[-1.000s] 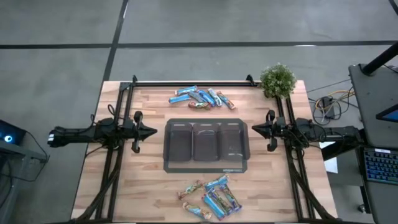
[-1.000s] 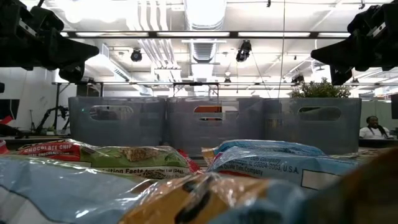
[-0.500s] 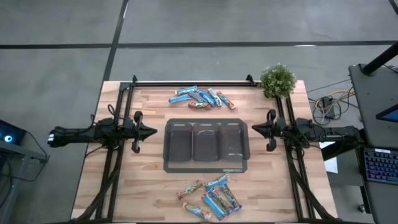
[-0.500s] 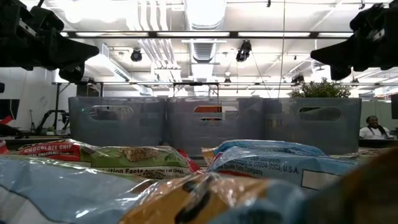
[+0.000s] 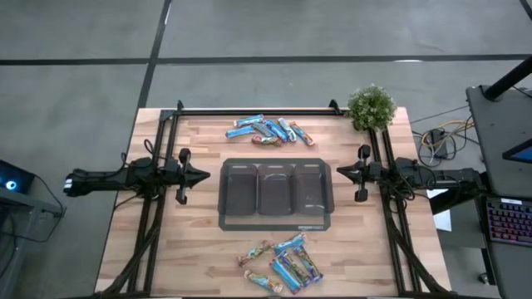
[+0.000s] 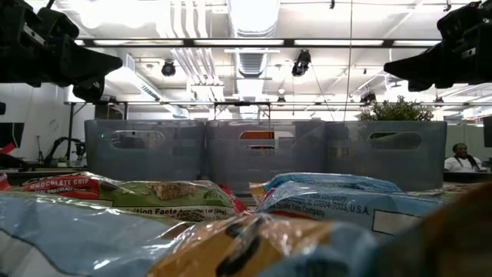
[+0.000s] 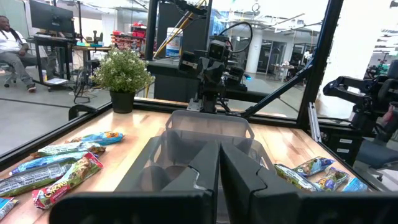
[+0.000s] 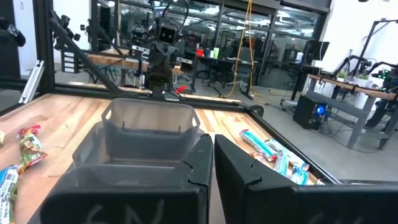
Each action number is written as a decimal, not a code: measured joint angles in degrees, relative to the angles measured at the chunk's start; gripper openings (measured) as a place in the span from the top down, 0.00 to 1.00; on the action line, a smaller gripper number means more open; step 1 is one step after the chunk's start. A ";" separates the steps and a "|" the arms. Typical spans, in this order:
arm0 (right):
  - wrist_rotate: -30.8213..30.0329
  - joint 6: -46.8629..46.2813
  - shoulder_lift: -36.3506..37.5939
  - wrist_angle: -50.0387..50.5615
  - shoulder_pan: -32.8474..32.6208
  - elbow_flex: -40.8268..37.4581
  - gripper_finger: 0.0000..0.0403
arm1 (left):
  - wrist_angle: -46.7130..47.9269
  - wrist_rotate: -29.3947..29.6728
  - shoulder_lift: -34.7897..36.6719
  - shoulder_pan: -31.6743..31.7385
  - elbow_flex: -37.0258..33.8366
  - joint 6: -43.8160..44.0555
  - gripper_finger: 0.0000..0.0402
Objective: Pick and place Granola Bars by type
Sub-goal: Put the yellow granola bar into the right black bin
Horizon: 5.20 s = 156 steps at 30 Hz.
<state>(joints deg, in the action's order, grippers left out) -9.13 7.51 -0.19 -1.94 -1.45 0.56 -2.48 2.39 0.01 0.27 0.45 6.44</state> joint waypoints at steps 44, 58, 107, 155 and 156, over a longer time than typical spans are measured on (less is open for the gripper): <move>-0.12 -37.87 0.02 -4.80 -0.04 -0.02 0.98 | -9.98 0.22 0.00 0.00 0.02 29.47 1.00; -0.04 -40.55 0.02 -15.24 -0.04 -0.02 0.98 | -16.86 2.29 0.00 0.00 0.29 32.95 1.00; 0.35 -25.83 -37.92 4.80 -0.04 43.86 0.98 | -0.54 -1.62 -34.98 0.00 42.00 11.88 1.00; -6.08 -25.05 -59.53 30.67 0.00 71.17 0.98 | 20.04 2.05 -48.21 0.02 60.14 3.73 1.00; -6.08 -25.05 -59.60 30.68 -0.02 71.13 0.98 | 20.14 2.04 -48.38 0.02 60.14 3.74 1.00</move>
<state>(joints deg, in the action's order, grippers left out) -15.20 -17.54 -59.78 28.74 -1.47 71.68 17.66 4.44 -48.36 0.30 60.60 10.17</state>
